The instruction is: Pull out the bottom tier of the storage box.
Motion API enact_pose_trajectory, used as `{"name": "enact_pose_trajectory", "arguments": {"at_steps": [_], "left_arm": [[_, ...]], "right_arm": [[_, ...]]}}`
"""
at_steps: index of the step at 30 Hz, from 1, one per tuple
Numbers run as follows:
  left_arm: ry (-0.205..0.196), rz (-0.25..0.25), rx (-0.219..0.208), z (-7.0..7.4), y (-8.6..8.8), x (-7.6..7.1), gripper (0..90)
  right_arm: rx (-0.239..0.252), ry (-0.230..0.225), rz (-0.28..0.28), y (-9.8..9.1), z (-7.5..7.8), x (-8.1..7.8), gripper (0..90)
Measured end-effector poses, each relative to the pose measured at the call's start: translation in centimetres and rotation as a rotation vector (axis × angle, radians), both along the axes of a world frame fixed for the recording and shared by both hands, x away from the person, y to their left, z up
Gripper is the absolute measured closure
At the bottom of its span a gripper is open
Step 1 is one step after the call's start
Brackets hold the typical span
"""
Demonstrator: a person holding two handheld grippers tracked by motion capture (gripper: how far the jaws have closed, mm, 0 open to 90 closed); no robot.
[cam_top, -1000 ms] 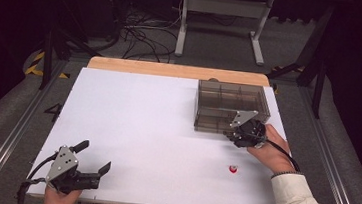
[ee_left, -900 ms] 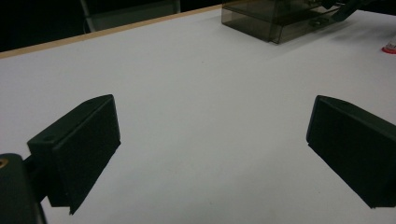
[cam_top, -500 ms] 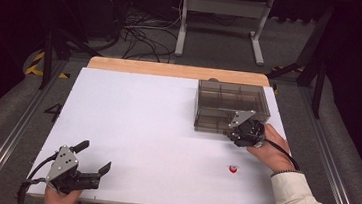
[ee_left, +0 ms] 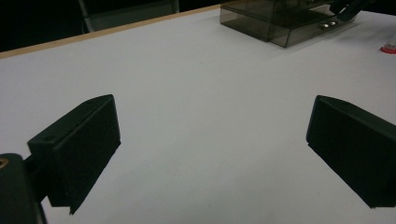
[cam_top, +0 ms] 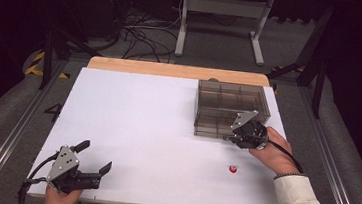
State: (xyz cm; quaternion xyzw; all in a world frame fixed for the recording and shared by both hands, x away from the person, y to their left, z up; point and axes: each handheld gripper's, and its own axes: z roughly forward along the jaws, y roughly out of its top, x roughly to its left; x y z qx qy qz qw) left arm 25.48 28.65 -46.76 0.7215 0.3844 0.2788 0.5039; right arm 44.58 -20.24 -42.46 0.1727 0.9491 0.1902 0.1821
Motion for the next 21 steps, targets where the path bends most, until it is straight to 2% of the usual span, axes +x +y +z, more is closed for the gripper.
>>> {"name": "enact_pose_trajectory", "arguments": {"at_steps": [6,8,11,13,18,21], "left_arm": [[-0.001,-0.006,0.001,0.03,-0.07,0.12,3.7],[-0.003,-0.007,-0.002,0.03,-0.13,0.16,3.7],[-0.002,-0.01,0.003,0.06,-0.19,0.22,3.7],[-0.003,-0.014,0.0,0.06,-0.27,0.26,3.7],[-0.001,-0.018,0.002,0.05,-0.29,0.34,3.7],[-0.002,-0.017,-0.001,0.07,-0.27,0.3,3.7]], "right_arm": [[0.008,0.046,0.003,-0.09,0.36,-0.61,71.1],[-0.008,0.063,0.014,-0.11,0.35,-0.73,71.1],[-0.017,0.037,0.018,-0.07,0.34,-0.95,70.9],[0.007,0.022,0.003,-0.06,0.57,-1.03,69.3],[0.007,-0.013,0.004,-0.08,0.59,-0.52,65.1],[0.0,0.006,-0.013,0.04,0.15,-0.18,65.2]]}}
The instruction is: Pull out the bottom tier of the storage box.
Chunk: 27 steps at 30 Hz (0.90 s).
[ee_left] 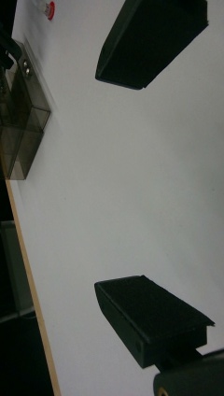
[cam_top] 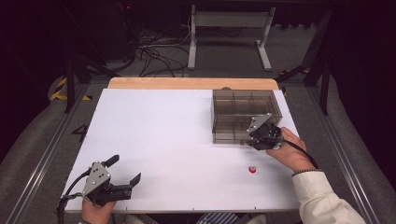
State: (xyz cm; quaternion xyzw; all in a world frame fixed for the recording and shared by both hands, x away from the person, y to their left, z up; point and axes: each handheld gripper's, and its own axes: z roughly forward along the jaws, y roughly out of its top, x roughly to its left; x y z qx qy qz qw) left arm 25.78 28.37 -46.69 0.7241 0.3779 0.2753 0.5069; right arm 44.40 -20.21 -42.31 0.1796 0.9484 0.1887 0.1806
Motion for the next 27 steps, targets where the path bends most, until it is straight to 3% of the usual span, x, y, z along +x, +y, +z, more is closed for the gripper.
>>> {"name": "enact_pose_trajectory", "arguments": {"at_steps": [3,14,27], "left_arm": [[0.001,0.001,-0.001,0.0,0.1,0.0,3.7],[0.003,-0.002,0.0,0.0,-0.1,0.1,3.7],[0.005,-0.01,0.001,0.0,-0.3,0.3,3.7]], "right_arm": [[-0.014,0.031,0.008,0.0,-0.4,0.1,66.8],[-0.027,0.075,0.02,-0.3,-0.2,-0.9,71.4],[-0.03,0.092,0.043,-0.2,-0.1,-2.4,71.5]]}}
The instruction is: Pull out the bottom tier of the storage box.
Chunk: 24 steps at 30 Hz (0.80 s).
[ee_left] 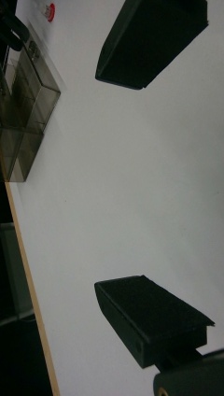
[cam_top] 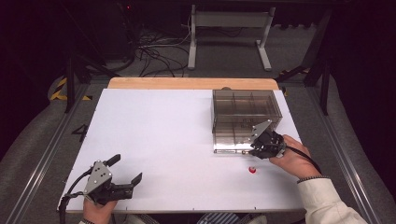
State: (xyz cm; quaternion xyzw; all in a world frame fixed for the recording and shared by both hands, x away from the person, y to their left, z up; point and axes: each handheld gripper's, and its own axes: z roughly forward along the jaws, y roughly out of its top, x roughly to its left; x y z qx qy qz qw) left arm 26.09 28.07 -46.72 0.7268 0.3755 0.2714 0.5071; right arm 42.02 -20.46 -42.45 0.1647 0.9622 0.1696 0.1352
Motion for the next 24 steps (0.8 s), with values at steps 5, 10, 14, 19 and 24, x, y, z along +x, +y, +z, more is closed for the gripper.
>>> {"name": "enact_pose_trajectory", "arguments": {"at_steps": [5,10,14,19,24], "left_arm": [[0.0,0.0,-0.001,0.0,0.0,0.0,3.7],[-0.002,-0.003,0.0,0.0,-0.1,0.1,3.7],[0.0,-0.005,0.002,0.0,-0.1,0.1,3.7],[-0.003,-0.004,0.0,0.0,-0.1,0.1,3.7],[-0.004,-0.005,0.001,0.0,-0.1,0.1,3.7]], "right_arm": [[-0.006,-0.004,0.004,0.1,0.0,-0.5,70.8],[0.002,0.002,0.0,0.0,0.0,-0.8,70.6],[0.006,0.002,-0.003,0.1,0.0,-0.9,70.4],[0.027,-0.023,-0.011,0.0,0.1,-1.0,69.8],[0.082,-0.073,-0.014,-0.4,0.9,-1.4,67.4]]}}
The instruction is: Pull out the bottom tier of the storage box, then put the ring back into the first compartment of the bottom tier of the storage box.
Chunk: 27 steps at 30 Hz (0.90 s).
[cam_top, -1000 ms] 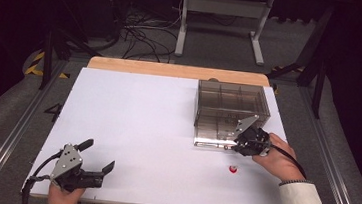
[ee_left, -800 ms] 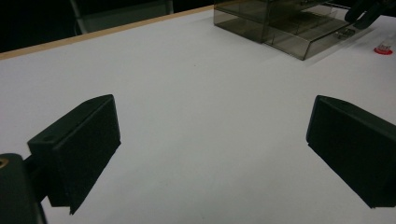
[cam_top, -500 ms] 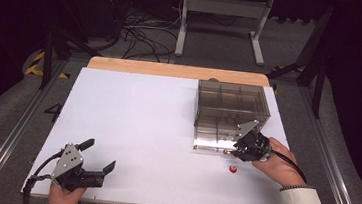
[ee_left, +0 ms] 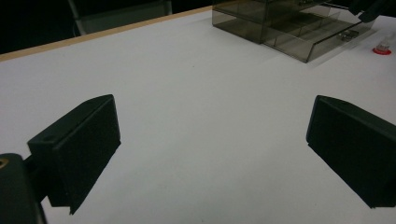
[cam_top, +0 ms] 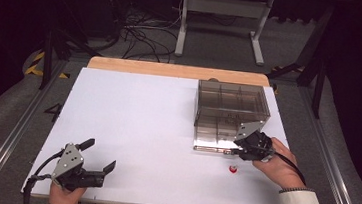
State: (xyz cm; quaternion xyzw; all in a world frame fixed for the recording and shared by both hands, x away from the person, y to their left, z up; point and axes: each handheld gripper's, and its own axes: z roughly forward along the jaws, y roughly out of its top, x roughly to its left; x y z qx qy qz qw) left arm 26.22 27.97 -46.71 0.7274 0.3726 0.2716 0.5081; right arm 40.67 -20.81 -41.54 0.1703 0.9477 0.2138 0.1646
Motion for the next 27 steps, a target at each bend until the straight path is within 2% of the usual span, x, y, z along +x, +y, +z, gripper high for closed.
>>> {"name": "enact_pose_trajectory", "arguments": {"at_steps": [4,6,8,10,12,15,16,17,18,20,23,27], "left_arm": [[0.001,0.001,0.001,0.0,0.1,0.0,3.7],[0.002,0.002,0.001,0.0,0.1,-0.1,3.7],[0.0,0.001,0.0,0.0,0.1,-0.1,3.7],[0.002,0.0,0.001,0.0,0.1,-0.1,3.7],[0.001,0.001,0.003,0.0,0.1,-0.1,3.7],[-0.001,-0.001,-0.001,0.0,0.1,-0.1,3.7],[0.003,0.0,0.002,0.0,0.1,-0.1,3.7],[0.003,0.0,0.002,0.0,0.1,-0.1,3.7],[0.0,-0.001,0.001,0.0,0.0,0.0,3.7],[0.001,-0.002,0.002,0.0,-0.1,0.0,3.7],[0.002,-0.003,0.004,0.0,-0.1,0.0,3.7],[0.0,-0.006,0.006,0.0,-0.2,0.1,3.7]], "right_arm": [[0.066,-0.043,-0.027,-0.1,0.8,-0.5,62.6],[0.068,-0.046,-0.021,-0.1,1.0,-0.6,60.7],[0.115,-0.049,-0.048,-0.1,1.5,-0.9,56.5],[0.125,-0.053,-0.056,-0.1,1.6,-1.1,56.2],[0.163,-0.06,-0.071,0.0,1.9,-1.5,54.6],[0.181,-0.065,-0.079,0.0,2.0,-1.9,53.7],[0.204,-0.066,-0.091,-0.1,2.2,-2.3,52.4],[0.204,-0.066,-0.091,-0.1,2.2,-2.3,52.4],[0.233,-0.071,-0.1,-0.1,2.4,-2.8,51.5],[0.256,-0.072,-0.099,-0.2,2.5,-3.3,50.7],[0.272,-0.073,-0.108,-0.2,2.7,-3.9,50.1],[0.379,-0.072,-0.119,-0.8,2.7,-4.7,49.0]]}}
